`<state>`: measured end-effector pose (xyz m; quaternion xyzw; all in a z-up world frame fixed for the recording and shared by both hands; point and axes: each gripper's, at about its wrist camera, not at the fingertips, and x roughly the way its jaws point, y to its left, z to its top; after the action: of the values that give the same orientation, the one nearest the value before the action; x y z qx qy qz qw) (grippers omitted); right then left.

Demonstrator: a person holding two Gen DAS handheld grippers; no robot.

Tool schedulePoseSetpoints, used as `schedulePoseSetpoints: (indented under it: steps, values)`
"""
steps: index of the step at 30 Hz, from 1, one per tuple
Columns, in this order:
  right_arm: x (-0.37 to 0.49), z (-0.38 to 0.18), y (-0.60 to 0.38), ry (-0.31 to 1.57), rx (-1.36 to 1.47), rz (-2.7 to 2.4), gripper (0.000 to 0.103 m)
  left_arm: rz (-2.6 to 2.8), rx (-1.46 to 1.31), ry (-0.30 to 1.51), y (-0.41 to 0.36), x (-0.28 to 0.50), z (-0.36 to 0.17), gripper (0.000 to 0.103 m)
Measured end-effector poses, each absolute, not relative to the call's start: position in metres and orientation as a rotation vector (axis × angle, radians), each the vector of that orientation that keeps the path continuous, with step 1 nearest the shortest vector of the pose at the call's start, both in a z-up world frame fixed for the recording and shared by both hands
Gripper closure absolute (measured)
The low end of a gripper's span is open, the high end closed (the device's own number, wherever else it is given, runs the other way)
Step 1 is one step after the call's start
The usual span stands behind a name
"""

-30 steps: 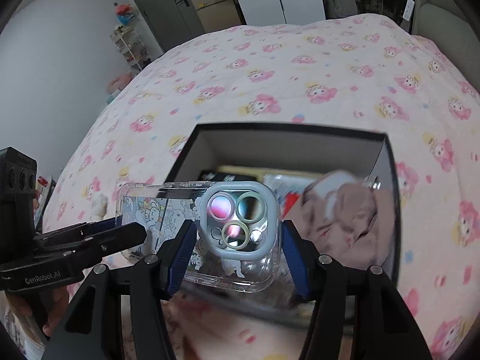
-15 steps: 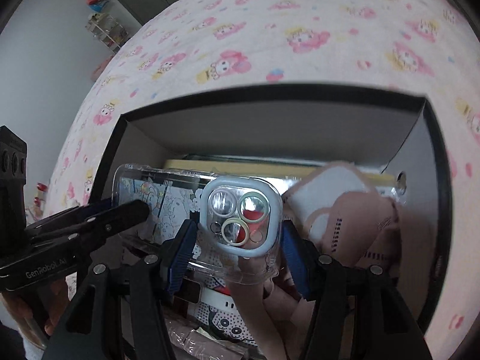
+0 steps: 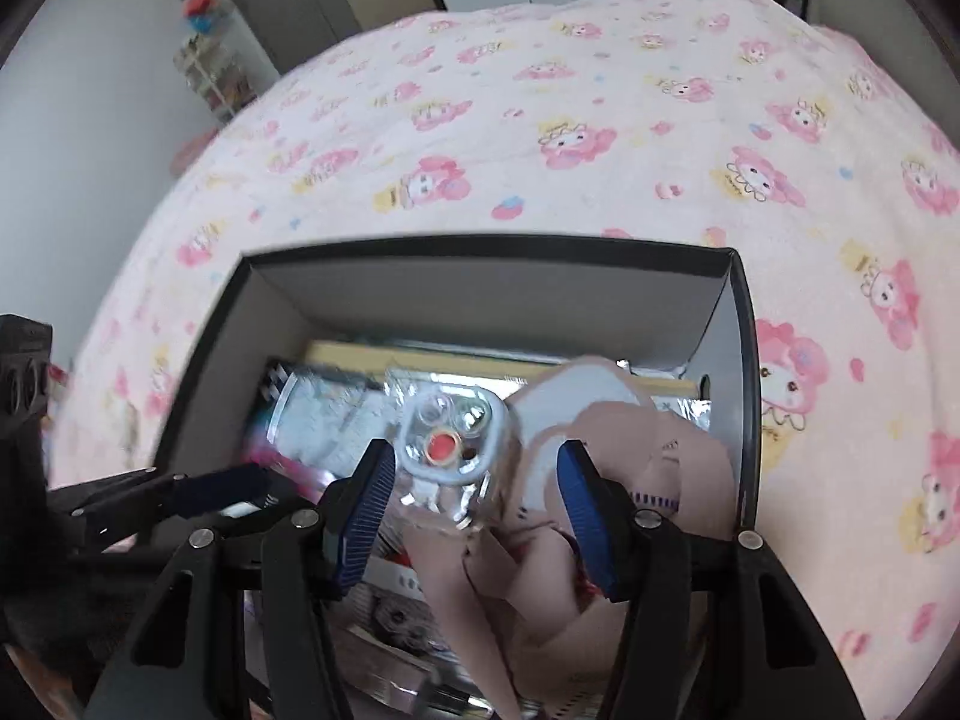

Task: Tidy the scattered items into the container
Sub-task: 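Lower the phone case into the box and open the left gripper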

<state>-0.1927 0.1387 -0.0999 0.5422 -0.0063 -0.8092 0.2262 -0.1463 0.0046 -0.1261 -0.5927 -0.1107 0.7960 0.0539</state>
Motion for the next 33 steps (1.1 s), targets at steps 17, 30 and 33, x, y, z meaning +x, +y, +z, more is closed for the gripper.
schedulePoseSetpoints:
  steps: [17, 30, 33]
  values:
    - [-0.224, -0.128, 0.127, -0.242, 1.573, -2.032, 0.052, 2.43, -1.867, -0.531, -0.026, -0.169, -0.149, 0.065]
    - [-0.216, -0.103, 0.158, 0.006, 1.552, -2.423, 0.052, 2.339, -1.716, -0.344, 0.043, -0.198, -0.143, 0.066]
    - [-0.217, -0.102, 0.159, 0.009, 1.55, -2.44, 0.051, 2.408, -1.729, -0.253, 0.038, -0.2, -0.141, 0.066]
